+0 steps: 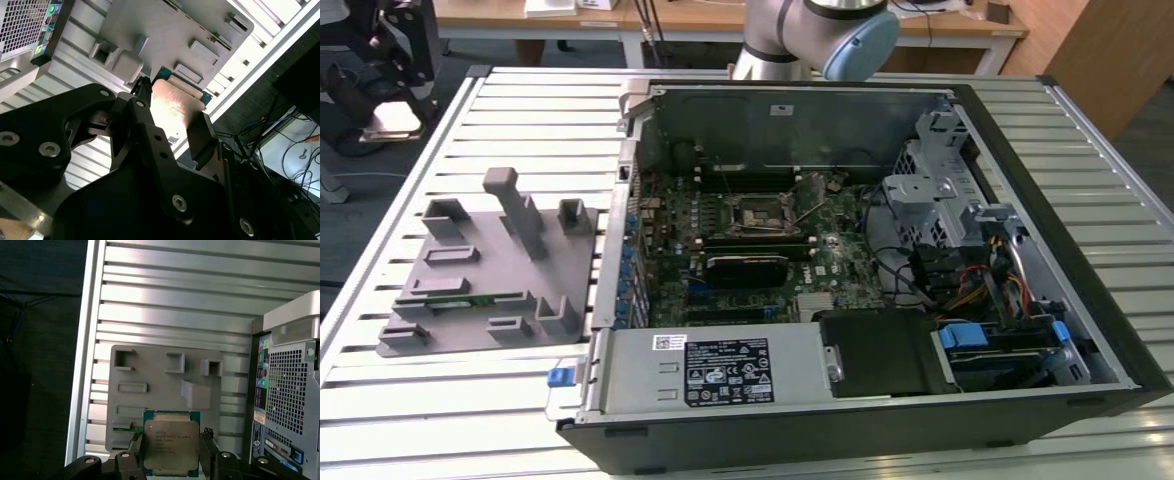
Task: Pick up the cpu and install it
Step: 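Pick up the cpu and move it towards the insertion slot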
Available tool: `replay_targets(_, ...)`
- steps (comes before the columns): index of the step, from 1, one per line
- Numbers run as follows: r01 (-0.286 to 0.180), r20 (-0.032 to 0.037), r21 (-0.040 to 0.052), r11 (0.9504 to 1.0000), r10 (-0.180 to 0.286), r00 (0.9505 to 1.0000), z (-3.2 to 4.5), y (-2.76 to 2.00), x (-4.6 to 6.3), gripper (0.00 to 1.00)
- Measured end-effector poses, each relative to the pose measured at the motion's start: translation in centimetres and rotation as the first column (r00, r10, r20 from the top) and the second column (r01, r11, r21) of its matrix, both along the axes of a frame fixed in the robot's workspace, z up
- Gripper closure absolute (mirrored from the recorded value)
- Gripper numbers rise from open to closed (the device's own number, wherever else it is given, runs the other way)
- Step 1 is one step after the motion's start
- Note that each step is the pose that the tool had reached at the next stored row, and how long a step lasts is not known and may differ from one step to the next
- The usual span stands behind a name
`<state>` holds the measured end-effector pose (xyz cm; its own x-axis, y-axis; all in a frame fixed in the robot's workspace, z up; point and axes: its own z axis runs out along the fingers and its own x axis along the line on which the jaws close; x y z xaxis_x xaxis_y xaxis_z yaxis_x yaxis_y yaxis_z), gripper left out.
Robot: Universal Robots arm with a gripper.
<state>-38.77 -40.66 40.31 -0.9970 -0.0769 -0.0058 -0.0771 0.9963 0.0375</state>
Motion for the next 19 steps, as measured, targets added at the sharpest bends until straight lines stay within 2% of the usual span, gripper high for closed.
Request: replay_targets(19, 0.0, 0.0001, -0.0006, 1.0, 0.0, 1.0, -0.01, 0.02, 2.1, 0.47)
